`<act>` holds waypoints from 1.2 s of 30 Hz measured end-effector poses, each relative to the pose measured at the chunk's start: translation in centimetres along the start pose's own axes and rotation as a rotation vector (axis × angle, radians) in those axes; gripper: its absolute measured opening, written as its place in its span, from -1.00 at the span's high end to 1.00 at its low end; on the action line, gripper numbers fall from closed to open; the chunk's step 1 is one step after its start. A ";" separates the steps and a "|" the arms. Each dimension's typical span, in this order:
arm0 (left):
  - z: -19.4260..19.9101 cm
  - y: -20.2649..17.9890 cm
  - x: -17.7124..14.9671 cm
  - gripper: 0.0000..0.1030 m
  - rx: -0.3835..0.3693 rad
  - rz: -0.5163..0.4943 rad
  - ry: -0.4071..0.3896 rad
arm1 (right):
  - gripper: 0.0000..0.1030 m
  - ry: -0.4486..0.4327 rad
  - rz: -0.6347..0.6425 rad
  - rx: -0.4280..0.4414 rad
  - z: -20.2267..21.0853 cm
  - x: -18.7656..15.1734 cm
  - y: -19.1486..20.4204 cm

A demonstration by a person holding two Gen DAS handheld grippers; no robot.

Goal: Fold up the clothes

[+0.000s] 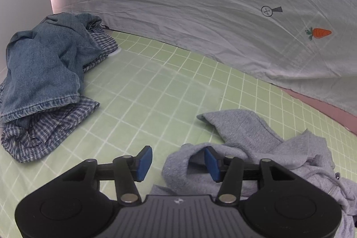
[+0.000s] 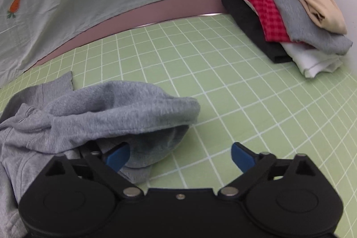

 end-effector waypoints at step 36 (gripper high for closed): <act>-5.8 1.6 3.4 0.86 0.197 0.005 -0.055 | 0.88 -0.232 0.080 -0.161 0.9 6.4 -2.8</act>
Point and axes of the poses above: each gripper's, at about its wrist camera, not at the fingertips, and z roughly against the way its jaws point, y to its left, x to its top, the point moved 4 cm from there along -z, roughly the way its jaws point, and after that the axes turned 6 degrees about -y, right-handed, at the moved point
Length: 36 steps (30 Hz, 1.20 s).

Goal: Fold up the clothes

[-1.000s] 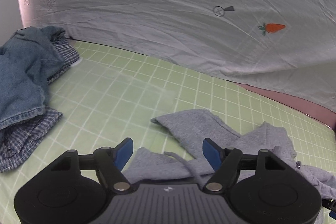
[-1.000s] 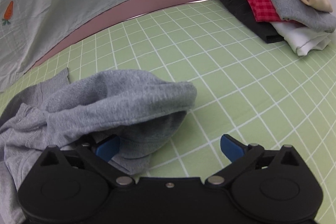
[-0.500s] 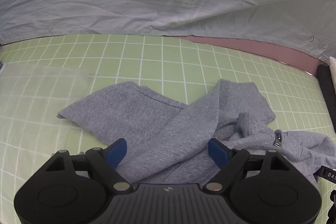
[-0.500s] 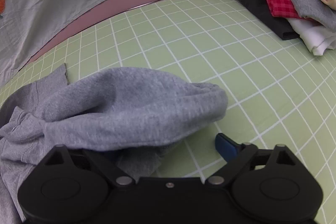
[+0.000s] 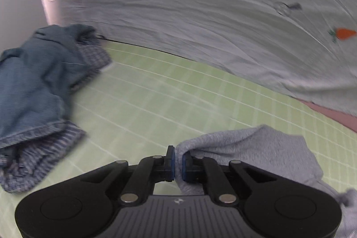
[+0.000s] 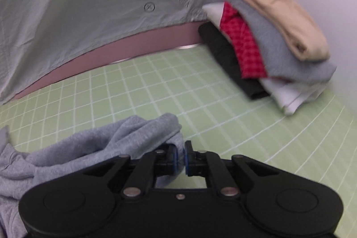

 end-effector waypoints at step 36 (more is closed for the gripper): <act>-1.8 2.6 -4.8 0.02 0.096 0.031 0.203 | -0.26 0.234 -0.323 0.047 -5.6 -4.0 -2.3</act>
Point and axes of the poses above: each gripper's, at about its wrist camera, not at the fingertips, and z roughly against the way its jaws point, y to its left, x to its top, the point moved 4 cm from there along -z, roughly the way its jaws point, and after that the axes turned 6 degrees about -y, right-handed, at the moved point
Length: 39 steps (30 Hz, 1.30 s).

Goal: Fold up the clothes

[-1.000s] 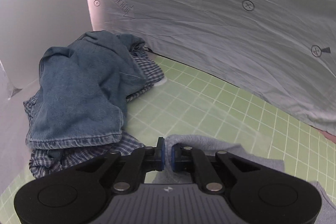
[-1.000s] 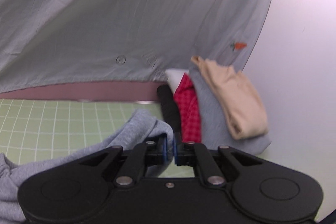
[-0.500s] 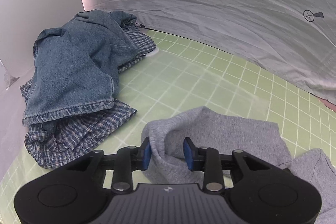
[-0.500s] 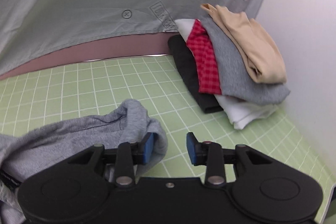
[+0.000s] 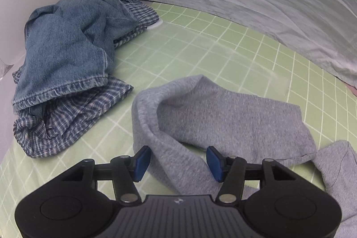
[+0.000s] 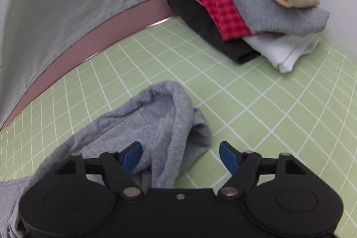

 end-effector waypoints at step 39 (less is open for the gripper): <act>1.1 8.8 -3.1 0.73 0.204 0.065 0.013 | 0.01 0.133 0.411 0.413 0.2 -3.9 13.8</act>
Point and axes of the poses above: each gripper's, at about its wrist camera, not at the fingertips, and z roughly against the way its jaws point, y to its left, x to its top, the point moved 4 cm from there along -z, roughly the way its jaws point, and after that the axes turned 6 degrees about -y, right-handed, at the moved point
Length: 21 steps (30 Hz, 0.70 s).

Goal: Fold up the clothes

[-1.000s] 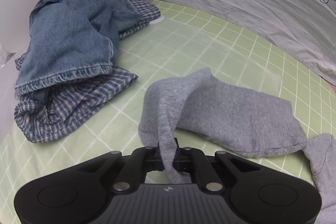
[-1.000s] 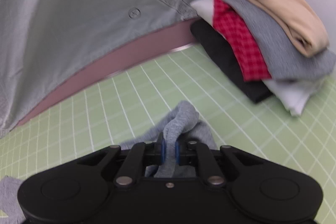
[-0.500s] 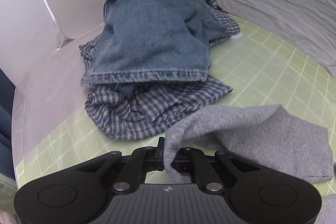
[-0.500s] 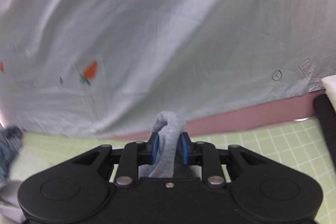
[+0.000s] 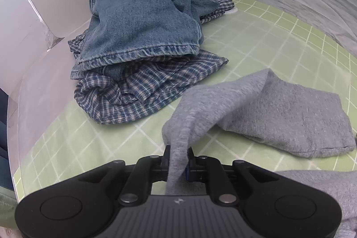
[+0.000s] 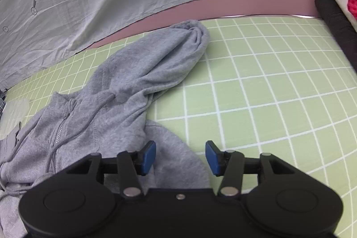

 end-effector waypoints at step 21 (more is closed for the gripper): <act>-0.7 -0.8 0.0 0.72 0.031 -0.072 -0.027 | 0.70 -0.058 0.019 -0.483 9.8 -2.5 -9.0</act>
Point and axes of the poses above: each gripper's, at about its wrist camera, not at the fingertips, and z roughly against the way its jaws point, y to its left, x to its top, the point moved 4 cm from there along -z, roughly the way its jaws point, and after that the axes turned 6 degrees about -y, right-handed, at the moved point
